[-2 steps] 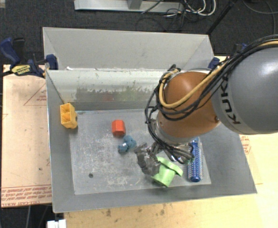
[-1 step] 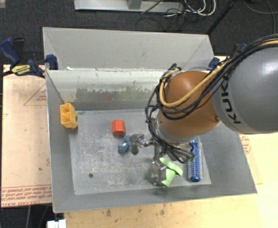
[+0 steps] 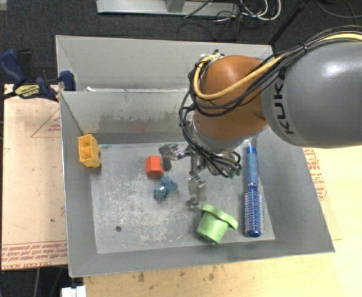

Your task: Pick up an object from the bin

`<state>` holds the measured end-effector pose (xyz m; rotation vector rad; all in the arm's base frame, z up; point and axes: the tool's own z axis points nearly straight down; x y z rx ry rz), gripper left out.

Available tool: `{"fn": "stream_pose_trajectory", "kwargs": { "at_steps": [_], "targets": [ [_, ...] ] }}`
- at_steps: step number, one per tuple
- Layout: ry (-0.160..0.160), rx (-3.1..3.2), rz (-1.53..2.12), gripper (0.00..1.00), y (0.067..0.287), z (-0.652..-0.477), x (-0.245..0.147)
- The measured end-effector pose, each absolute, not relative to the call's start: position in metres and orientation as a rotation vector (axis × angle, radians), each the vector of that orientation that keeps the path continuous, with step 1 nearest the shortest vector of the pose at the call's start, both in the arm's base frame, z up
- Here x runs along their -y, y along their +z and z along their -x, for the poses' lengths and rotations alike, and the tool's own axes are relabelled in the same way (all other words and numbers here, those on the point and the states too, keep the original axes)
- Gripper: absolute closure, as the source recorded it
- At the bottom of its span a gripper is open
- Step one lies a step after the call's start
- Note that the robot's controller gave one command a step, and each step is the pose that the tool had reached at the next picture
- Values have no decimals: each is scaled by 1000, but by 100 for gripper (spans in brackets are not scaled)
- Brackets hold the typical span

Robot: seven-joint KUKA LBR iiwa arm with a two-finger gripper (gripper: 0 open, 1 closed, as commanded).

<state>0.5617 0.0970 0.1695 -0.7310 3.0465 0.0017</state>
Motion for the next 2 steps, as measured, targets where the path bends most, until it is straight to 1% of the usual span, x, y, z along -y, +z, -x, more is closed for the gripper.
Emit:
{"fn": "stream_pose_trajectory", "kwargs": {
  "at_steps": [1, 2],
  "targets": [
    [5, -3023, 808, 0, 71, -611, -100],
    [3, -3012, 802, 100, 79, -614, -100]
  ]
}}
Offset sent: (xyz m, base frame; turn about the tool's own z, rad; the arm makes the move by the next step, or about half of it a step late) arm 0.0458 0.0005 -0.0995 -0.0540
